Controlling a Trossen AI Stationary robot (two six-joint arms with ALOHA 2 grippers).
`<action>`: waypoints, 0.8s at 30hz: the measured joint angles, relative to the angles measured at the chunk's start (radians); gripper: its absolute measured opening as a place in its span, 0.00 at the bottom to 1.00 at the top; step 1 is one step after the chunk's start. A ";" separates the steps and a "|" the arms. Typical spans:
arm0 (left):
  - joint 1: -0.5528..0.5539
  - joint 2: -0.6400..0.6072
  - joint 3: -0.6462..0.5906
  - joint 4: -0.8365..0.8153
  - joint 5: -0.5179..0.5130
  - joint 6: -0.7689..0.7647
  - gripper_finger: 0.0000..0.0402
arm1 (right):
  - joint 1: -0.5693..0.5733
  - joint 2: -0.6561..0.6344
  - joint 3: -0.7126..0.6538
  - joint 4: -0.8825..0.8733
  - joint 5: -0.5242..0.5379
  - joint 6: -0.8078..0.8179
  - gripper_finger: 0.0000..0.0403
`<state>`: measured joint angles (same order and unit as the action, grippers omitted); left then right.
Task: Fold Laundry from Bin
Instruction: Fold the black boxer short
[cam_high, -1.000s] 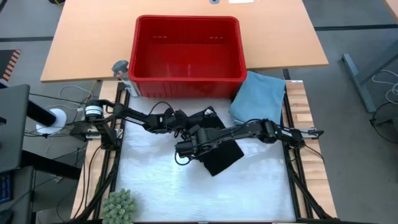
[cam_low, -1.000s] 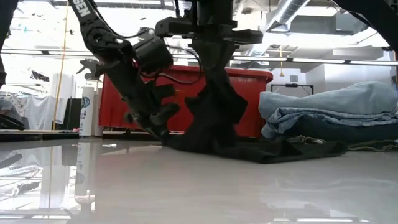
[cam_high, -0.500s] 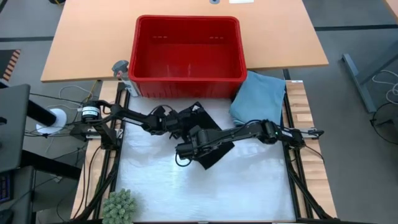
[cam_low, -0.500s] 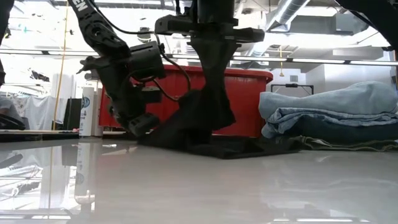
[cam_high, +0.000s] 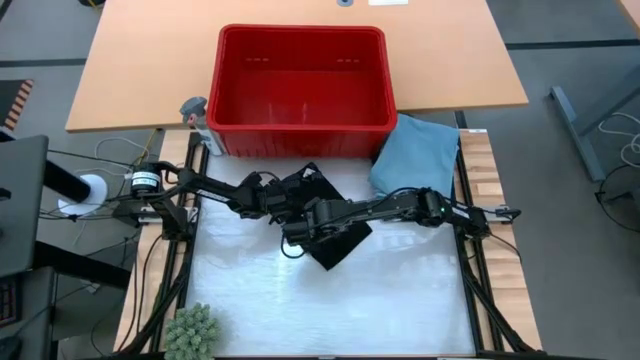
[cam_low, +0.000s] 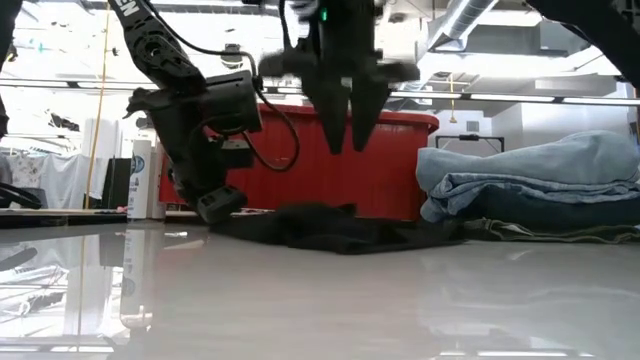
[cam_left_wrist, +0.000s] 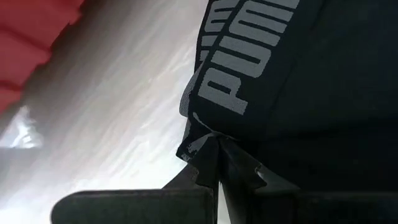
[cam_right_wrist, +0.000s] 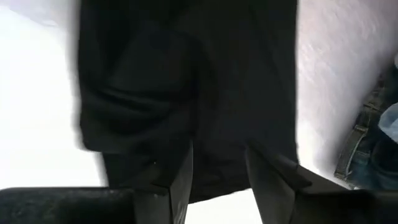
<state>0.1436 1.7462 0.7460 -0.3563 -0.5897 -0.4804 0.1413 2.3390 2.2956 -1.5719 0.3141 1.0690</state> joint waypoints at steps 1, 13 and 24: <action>0.000 0.000 0.000 -0.018 -0.010 -0.004 0.00 | -0.007 0.000 -0.017 0.001 -0.001 -0.004 0.43; -0.052 0.001 -0.002 -0.112 -0.052 0.062 0.00 | -0.068 -0.126 -0.043 0.001 0.224 -0.786 0.40; -0.109 -0.008 -0.007 -0.063 -0.028 0.095 0.00 | -0.487 -0.538 -0.041 0.058 -0.082 -0.703 0.40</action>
<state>0.0350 1.7379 0.7391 -0.4196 -0.6178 -0.3857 -0.3459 1.8008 2.2547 -1.5137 0.2320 0.3656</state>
